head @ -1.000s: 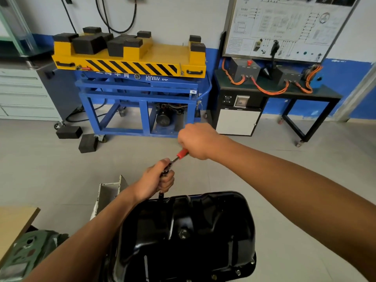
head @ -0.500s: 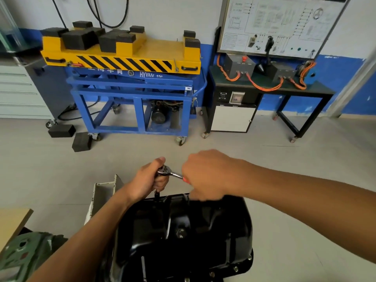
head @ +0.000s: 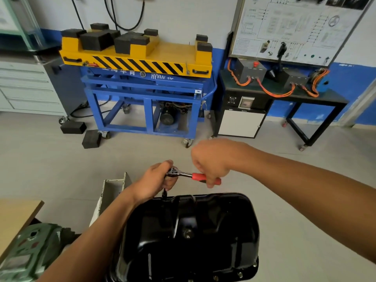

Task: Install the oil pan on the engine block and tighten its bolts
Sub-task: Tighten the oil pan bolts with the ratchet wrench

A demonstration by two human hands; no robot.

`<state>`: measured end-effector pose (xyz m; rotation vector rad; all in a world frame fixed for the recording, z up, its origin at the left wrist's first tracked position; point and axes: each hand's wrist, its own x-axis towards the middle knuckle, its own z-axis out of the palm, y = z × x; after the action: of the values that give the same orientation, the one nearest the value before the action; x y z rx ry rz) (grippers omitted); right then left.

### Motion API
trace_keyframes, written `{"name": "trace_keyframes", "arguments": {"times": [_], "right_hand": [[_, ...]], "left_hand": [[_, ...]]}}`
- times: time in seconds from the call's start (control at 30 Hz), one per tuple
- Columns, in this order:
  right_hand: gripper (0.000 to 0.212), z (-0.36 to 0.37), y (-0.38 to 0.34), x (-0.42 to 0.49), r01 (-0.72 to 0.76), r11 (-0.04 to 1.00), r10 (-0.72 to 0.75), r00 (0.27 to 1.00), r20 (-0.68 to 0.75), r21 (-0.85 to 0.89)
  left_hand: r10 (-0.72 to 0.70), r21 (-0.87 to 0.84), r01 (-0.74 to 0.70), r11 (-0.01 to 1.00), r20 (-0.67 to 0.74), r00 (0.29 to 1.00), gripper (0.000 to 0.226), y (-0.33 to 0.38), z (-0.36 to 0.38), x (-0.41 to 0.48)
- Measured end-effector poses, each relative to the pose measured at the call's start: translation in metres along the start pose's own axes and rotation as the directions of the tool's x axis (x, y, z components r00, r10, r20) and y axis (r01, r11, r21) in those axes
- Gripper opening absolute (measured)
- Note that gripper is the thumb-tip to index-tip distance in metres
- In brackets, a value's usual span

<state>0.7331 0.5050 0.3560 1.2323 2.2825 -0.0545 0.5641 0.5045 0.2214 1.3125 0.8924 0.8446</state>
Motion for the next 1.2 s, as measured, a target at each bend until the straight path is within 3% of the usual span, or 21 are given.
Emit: {"name": "trace_keyframes", "arguments": {"times": [0.17,0.27,0.43,0.6,0.77,0.87,1.0,1.1,1.2], "right_hand": [[0.039,-0.006,0.003,0.026,-0.144,0.981,0.093,0.934,-0.344,-0.127],[0.027,-0.002,-0.002,0.031,-0.125,0.979,0.035,0.880,-0.473,-0.160],[0.036,0.020,-0.006,0.005,-0.016,0.997,-0.020,0.899,-0.438,-0.079],[0.041,0.023,-0.039,-0.034,0.165,0.974,-0.106,0.938,-0.330,0.158],[0.046,0.022,-0.069,-0.035,0.197,0.926,-0.110,0.957,-0.269,0.322],[0.046,0.012,-0.055,-0.023,0.128,0.943,-0.077,0.982,-0.174,0.308],[0.046,-0.005,-0.027,-0.003,0.074,0.987,-0.072,0.997,-0.021,0.145],[0.041,-0.006,-0.010,0.014,-0.035,0.999,0.035,0.981,-0.190,0.002],[0.034,-0.006,-0.003,0.027,-0.103,0.994,0.075,0.907,-0.414,-0.046]], "left_hand": [[-0.052,-0.059,0.053,0.997,0.017,0.999,0.048,0.004,0.002,0.000],[-0.068,-0.114,0.073,0.991,0.046,0.997,0.059,0.004,-0.002,-0.001],[-0.060,-0.164,0.065,0.984,0.035,0.998,0.058,0.004,-0.007,-0.006],[-0.122,-0.194,0.095,0.976,-0.133,0.984,0.053,0.004,-0.005,-0.002],[-0.082,0.028,0.092,0.995,-0.247,0.965,0.046,0.002,-0.002,-0.002],[-0.103,-0.069,0.086,0.994,-0.288,0.952,0.058,0.000,-0.001,-0.002],[-0.097,-0.183,0.063,0.981,-0.181,0.979,0.058,0.001,-0.002,-0.004],[-0.081,-0.138,0.067,0.988,-0.097,0.992,0.056,0.004,-0.001,-0.004],[-0.105,-0.120,0.095,0.988,-0.076,0.992,0.056,0.007,0.001,-0.004]]}}
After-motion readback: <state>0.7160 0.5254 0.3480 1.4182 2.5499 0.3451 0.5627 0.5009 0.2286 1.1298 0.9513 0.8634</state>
